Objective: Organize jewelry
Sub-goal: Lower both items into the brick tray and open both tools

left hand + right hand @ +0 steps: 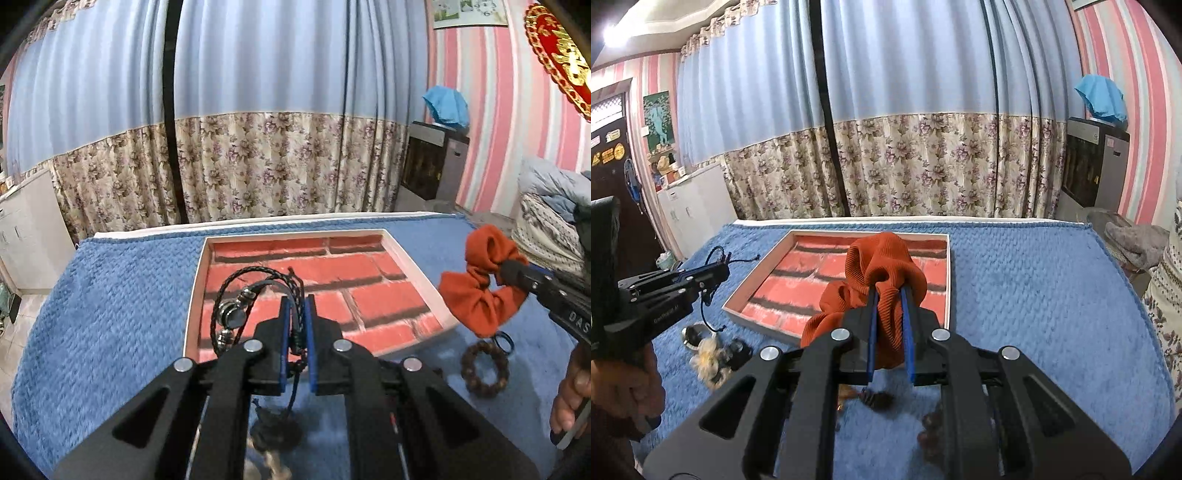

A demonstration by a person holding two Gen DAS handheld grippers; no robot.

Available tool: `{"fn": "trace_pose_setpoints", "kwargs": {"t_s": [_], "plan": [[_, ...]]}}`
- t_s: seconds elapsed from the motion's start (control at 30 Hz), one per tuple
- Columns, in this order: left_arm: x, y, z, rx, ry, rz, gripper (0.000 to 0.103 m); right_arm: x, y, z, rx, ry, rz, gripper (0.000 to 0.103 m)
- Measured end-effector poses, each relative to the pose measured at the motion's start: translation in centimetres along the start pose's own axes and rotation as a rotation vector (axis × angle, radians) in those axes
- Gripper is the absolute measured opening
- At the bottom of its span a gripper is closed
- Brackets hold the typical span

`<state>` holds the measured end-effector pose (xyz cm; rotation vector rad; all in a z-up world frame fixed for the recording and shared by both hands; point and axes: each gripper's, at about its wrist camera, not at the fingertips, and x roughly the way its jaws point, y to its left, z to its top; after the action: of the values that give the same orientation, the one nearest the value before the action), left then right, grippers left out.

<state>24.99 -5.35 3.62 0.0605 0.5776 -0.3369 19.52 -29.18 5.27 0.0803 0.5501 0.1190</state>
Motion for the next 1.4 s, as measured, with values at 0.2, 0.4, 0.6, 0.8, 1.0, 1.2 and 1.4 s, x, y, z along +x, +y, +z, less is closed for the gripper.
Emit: {"fn": "trace_pose_setpoints", "kwargs": {"t_s": [0.2, 0.4, 0.6, 0.8, 1.0, 1.2, 1.4], "plan": [[2.9, 1.4, 1.1, -0.032, 0.011, 0.025, 0.008, 3.2, -0.7, 0.8, 0.020, 0.026, -0.001, 0.013], [5.8, 1.9, 1.0, -0.054, 0.047, 0.018, 0.008, 6.7, -1.0, 0.8, 0.033, 0.074, -0.003, 0.013], [9.1, 2.4, 0.4, -0.066, 0.096, 0.030, 0.008, 10.3, -1.2, 0.1, 0.031, 0.143, -0.016, 0.013], [11.2, 3.7, 0.0, -0.107, 0.150, 0.004, 0.008, 14.0, -2.0, -1.6, 0.034, 0.249, -0.044, 0.013], [11.6, 3.6, -0.1, -0.091, 0.184, 0.029, 0.008, 15.1, -2.7, -2.3, 0.021, 0.259, -0.075, 0.016], [12.6, 2.9, -0.2, -0.061, 0.239, 0.042, 0.010, 16.3, -3.2, -2.2, 0.015, 0.288, -0.100, 0.020], [13.2, 2.6, -0.5, -0.021, 0.291, 0.038, 0.012, 16.5, -2.9, -2.0, 0.004, 0.299, -0.083, 0.028]]}}
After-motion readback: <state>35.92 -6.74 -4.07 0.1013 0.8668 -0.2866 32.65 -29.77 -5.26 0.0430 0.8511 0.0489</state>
